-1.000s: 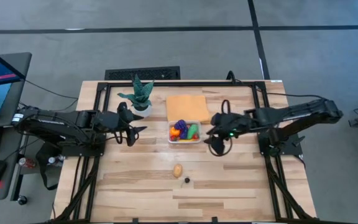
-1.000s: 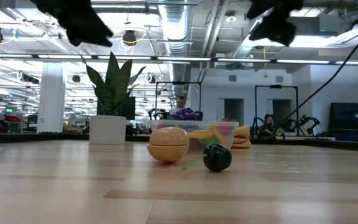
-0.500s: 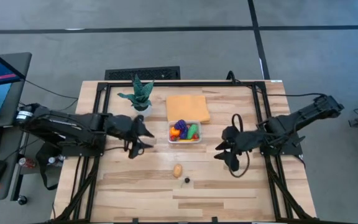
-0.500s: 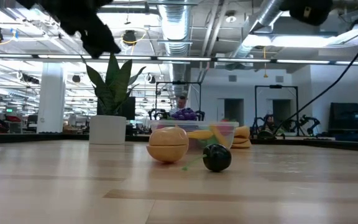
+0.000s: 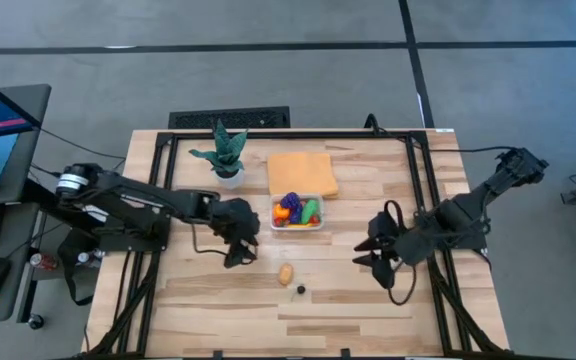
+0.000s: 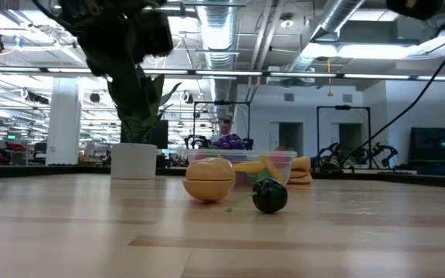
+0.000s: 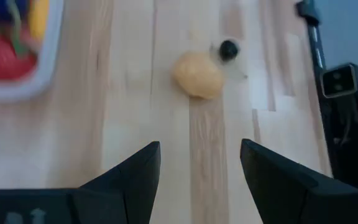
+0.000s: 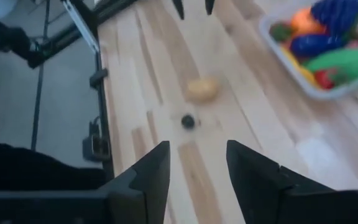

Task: Pick and placing Produce into tupperware
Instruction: Put the brown potato into the transparent bin

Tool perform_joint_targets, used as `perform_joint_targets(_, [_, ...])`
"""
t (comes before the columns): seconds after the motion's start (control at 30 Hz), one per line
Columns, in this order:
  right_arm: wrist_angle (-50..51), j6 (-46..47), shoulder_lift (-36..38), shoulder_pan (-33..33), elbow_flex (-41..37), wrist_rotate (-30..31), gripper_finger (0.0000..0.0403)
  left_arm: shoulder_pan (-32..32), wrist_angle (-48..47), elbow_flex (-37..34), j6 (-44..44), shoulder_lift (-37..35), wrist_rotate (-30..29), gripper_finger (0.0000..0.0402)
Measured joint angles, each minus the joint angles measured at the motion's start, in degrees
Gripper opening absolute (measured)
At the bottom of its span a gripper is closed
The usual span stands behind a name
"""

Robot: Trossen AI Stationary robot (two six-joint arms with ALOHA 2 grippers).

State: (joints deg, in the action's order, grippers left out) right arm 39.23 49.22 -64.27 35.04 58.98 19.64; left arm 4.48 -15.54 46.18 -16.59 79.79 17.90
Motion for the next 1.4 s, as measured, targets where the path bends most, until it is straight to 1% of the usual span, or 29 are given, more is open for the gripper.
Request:
perform_joint_targets(0.1, [3.82,3.00,0.02,3.25,0.00,0.65,0.0145,0.71,-0.15,2.16,-7.04,4.13,2.85,0.0212])
perform_joint_targets(0.2, [7.40,5.22,0.60,7.39,0.00,2.55,0.0139,1.77,-0.39,3.68,-10.81,7.49,5.84,0.0212])
perform_joint_targets(0.3, [11.64,7.47,1.15,11.87,0.00,5.45,0.0134,2.81,-0.64,5.06,-15.42,9.37,6.46,0.0212])
perform_joint_targets(0.4, [16.79,11.23,2.40,16.51,0.00,8.55,0.0131,3.76,-0.15,6.57,-21.17,10.10,5.11,0.0212])
perform_joint_targets(0.5, [23.02,16.50,3.54,21.07,0.00,11.16,0.0128,5.14,0.25,7.92,-26.75,10.20,0.86,0.0212])
perform_joint_targets(0.6, [29.80,25.25,4.64,25.25,0.00,13.50,0.0127,7.04,0.10,9.07,-32.02,10.20,-2.38,0.0212])
perform_joint_targets(0.67, [33.30,31.05,5.35,27.79,0.00,13.69,0.0127,8.64,0.09,9.88,-34.01,10.19,-3.71,0.0212])
perform_joint_targets(0.77, [37.80,39.39,5.51,31.26,0.00,14.92,0.0128,10.77,0.03,10.31,-37.23,10.18,-7.95,0.0212])
perform_joint_targets(0.87, [40.17,44.83,5.55,35.14,0.00,16.22,0.0127,12.96,1.26,10.32,-42.96,10.18,-14.38,0.0212])
perform_joint_targets(0.93, [40.83,45.48,5.27,37.80,0.00,16.33,0.0127,14.46,1.72,10.40,-47.35,10.22,-19.38,0.0213])
perform_joint_targets(1.0, [41.82,45.47,4.98,39.73,0.00,17.11,0.0128,15.83,1.71,10.40,-53.32,10.29,-23.16,0.0213])
perform_joint_targets(1.07, [43.50,45.31,4.92,41.23,0.00,18.92,0.0127,17.16,2.26,10.40,-58.16,10.29,-27.20,0.0213])
perform_joint_targets(1.23, [46.65,43.10,5.12,45.75,0.00,20.69,0.0128,20.27,2.97,10.40,-69.70,10.31,-39.76,0.0213])
perform_joint_targets(1.33, [46.69,42.38,5.36,49.72,0.00,20.31,0.0129,21.52,3.96,10.40,-73.48,10.31,-45.83,0.0213])
perform_joint_targets(1.4, [46.68,42.37,5.38,52.43,0.00,20.18,0.0129,22.07,4.86,10.40,-75.20,10.31,-48.14,0.0213])
